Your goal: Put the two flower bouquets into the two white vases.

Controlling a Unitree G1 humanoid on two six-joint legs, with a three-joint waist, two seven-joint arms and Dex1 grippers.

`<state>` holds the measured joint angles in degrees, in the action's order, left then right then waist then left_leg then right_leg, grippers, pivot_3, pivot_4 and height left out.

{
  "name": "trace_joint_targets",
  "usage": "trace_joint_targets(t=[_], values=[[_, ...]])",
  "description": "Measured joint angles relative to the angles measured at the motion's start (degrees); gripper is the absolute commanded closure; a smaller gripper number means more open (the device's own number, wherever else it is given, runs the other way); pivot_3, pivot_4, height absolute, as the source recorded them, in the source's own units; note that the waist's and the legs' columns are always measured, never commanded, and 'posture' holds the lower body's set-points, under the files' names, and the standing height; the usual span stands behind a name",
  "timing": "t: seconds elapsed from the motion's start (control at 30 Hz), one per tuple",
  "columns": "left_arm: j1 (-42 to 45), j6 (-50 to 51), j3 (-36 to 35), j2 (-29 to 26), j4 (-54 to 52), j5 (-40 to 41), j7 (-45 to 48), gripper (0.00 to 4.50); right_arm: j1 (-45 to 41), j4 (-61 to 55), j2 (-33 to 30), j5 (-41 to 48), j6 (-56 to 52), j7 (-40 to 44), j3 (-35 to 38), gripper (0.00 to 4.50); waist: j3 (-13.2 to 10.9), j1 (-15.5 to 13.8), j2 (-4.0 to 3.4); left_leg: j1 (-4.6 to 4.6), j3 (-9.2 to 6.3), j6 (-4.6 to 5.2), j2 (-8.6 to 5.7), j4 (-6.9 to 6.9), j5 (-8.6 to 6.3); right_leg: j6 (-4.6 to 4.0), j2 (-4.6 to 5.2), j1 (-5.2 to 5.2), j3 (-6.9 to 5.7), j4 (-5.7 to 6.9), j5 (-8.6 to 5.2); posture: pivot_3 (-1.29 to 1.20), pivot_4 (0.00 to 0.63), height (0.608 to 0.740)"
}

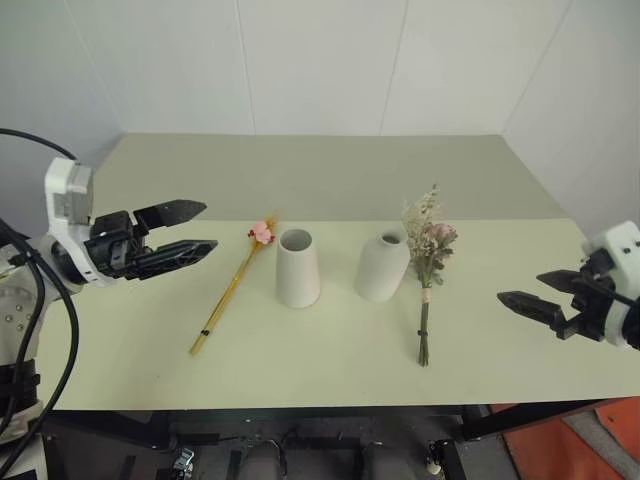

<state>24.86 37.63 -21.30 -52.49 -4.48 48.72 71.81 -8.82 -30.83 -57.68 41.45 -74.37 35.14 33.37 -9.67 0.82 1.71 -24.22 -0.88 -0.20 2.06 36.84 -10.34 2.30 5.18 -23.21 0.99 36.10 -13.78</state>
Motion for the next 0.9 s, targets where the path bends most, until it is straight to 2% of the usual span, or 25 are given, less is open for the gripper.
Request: trace_joint_targets(t=[0.17,0.3,0.6,0.77,0.87,0.9], values=[[2.3,-3.3,3.66,-0.8,0.51,-4.15,2.08,0.0,-10.1,1.69,5.9,0.93,-9.0,-6.09,-9.04,0.06,0.0,-0.08,0.01,-0.07,0.01,0.0,0.01,-0.01,0.0,-0.1,-0.02,-0.06,0.01,-0.02,0.06,0.0,0.15,0.74],[2.99,-5.15,5.52,-1.06,0.69,-5.98,3.75,0.0,-13.72,4.37,9.2,-0.5,-12.43,-9.89,-15.37,0.06,-0.02,-0.17,-0.03,-0.18,0.03,0.0,-0.02,-0.05,0.0,-0.05,0.0,-0.15,0.04,-0.02,0.34,0.0,0.15,0.74],[2.26,-5.15,5.75,-1.1,0.79,-6.31,4.23,0.0,-20.04,11.44,15.3,-5.27,-13.23,-13.35,-24.68,0.06,-0.03,-0.12,-0.03,-0.18,0.03,0.01,0.0,-0.05,0.0,0.02,-0.03,-0.19,0.03,0.03,0.34,0.0,0.15,0.74],[2.03,-4.86,5.42,-0.86,0.45,-5.79,2.81,0.0,-24.73,20.28,18.92,-8.94,-9.42,-14.23,-28.46,0.06,-0.03,0.05,-0.04,-0.17,0.03,0.01,0.0,-0.05,0.0,0.03,-0.04,-0.2,0.03,0.04,0.35,0.0,0.15,0.74],[1.23,-4.84,4.72,-0.84,0.4,-5.77,2.39,0.0,-26.77,25.39,20.12,-11.03,-6.54,-13.94,-30.55,0.66,-0.04,0.09,-0.05,-0.19,0.03,0.01,0.01,-0.09,0.0,0.0,-0.06,-0.24,0.03,0.05,0.36,0.0,0.15,0.74],[0.98,-4.84,4.65,-0.84,0.38,-5.77,2.31,0.0,-27.5,27.23,20.61,-11.56,-5.58,-13.84,-30.92,1.04,-0.04,0.1,-0.05,-0.19,0.03,0.01,0.01,-0.09,0.0,-0.01,-0.06,-0.25,0.03,0.05,0.37,0.0,0.15,0.74]])
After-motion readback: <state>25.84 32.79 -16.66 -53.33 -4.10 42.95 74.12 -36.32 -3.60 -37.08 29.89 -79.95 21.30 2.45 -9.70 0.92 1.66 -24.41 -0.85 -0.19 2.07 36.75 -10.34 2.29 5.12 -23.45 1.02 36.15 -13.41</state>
